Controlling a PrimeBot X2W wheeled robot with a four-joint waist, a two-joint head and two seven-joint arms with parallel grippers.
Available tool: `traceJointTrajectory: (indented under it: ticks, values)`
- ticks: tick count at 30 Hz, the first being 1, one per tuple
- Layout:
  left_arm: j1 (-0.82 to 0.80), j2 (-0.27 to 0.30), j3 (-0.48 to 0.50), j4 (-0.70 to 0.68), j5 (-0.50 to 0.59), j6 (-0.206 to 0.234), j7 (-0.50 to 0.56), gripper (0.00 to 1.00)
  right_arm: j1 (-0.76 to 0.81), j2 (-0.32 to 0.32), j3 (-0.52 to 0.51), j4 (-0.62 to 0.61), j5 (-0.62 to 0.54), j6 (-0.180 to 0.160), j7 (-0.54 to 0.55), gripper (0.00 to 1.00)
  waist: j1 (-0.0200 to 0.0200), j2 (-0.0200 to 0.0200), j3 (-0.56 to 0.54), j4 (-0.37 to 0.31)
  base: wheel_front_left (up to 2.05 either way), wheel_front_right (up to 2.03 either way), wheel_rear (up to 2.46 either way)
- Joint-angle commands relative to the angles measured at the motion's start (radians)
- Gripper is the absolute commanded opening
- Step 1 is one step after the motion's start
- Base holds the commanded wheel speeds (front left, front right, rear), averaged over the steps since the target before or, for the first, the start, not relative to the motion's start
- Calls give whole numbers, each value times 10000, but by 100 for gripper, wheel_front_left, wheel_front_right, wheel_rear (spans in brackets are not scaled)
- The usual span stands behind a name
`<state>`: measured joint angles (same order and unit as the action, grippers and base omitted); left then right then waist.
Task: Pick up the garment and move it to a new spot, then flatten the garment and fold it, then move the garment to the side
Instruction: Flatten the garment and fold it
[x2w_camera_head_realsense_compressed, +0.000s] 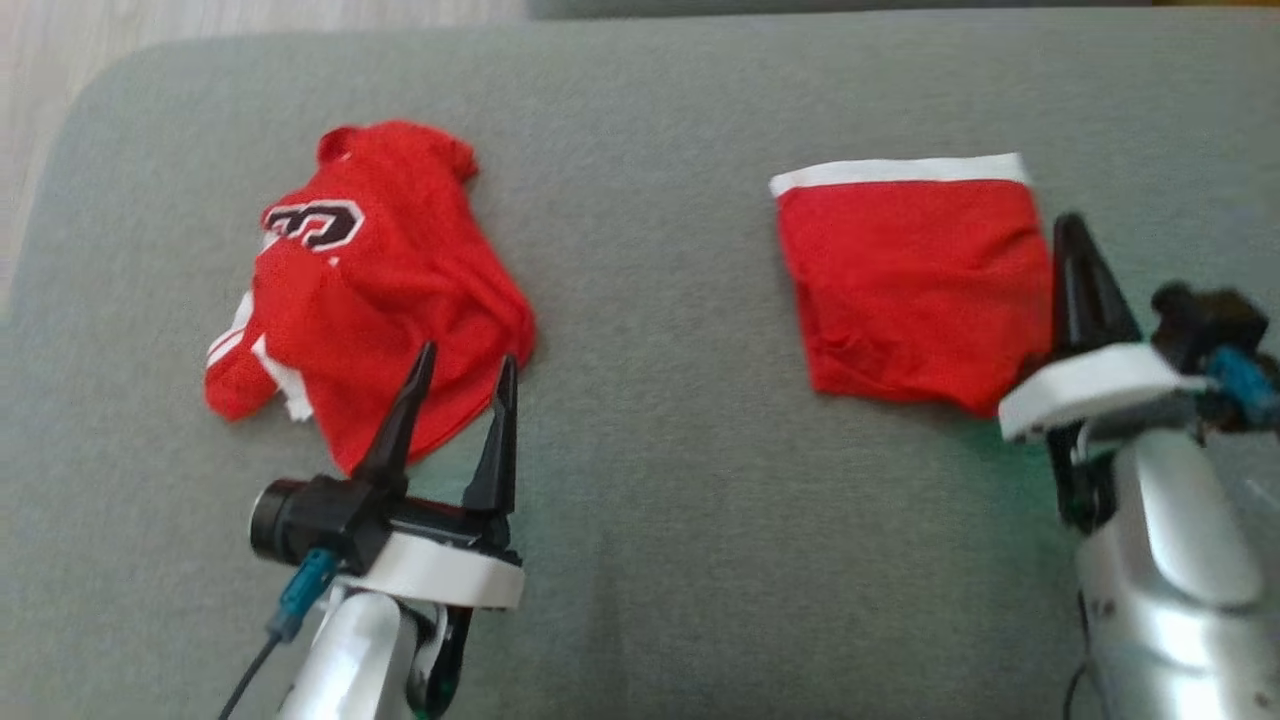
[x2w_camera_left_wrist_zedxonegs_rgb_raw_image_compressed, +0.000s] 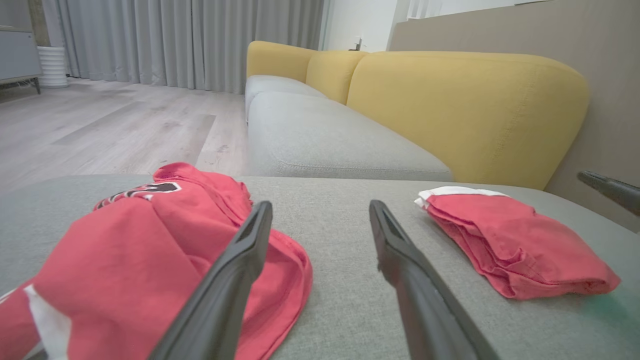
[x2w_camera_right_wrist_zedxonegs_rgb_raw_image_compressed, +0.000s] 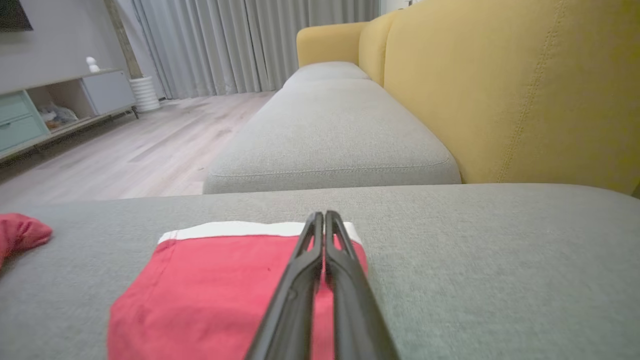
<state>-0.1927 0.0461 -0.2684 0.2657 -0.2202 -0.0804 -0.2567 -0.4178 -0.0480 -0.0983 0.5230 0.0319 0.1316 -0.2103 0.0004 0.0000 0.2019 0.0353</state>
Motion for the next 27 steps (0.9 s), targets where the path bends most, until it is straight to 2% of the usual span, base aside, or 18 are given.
traceJointTrajectory:
  ticks: [1, 8, 12, 15, 19, 27]
  values:
    - [-329, 41, 205, -240, 9, -6, -51, 100, -528, -23, 68, 22, -171, -9, 81, 0, -4, 0, 505, 519, 0, 0, 0]
    - [-711, 41, 128, -151, 164, -47, -51, 100, -2249, -23, -966, 2254, -1261, -9, 350, 0, -4, 0, 1109, 1031, 0, 0, 0]
    - [-773, 41, 133, -140, 177, -66, -51, 100, -2662, -23, -1831, 3594, -2036, -9, 508, 0, -4, 0, 1152, 1131, 0, 0, 0]
    - [-809, 41, 117, -114, 151, -57, -51, 100, -2903, -23, -2144, 4197, -2383, -9, 176, 0, -4, 0, 1097, 1172, 0, 0, 0]
    - [-804, 41, 114, -109, 107, -25, -51, 100, -3298, -22, -1700, 4614, -2006, -9, -310, 0, -4, 0, 985, 1151, 0, 0, 0]
    - [-789, 41, 21, -127, -28, 46, -51, 100, -3547, -22, 1065, 4414, -112, -9, -510, 0, -4, 0, 795, 1168, 0, 0, 0]
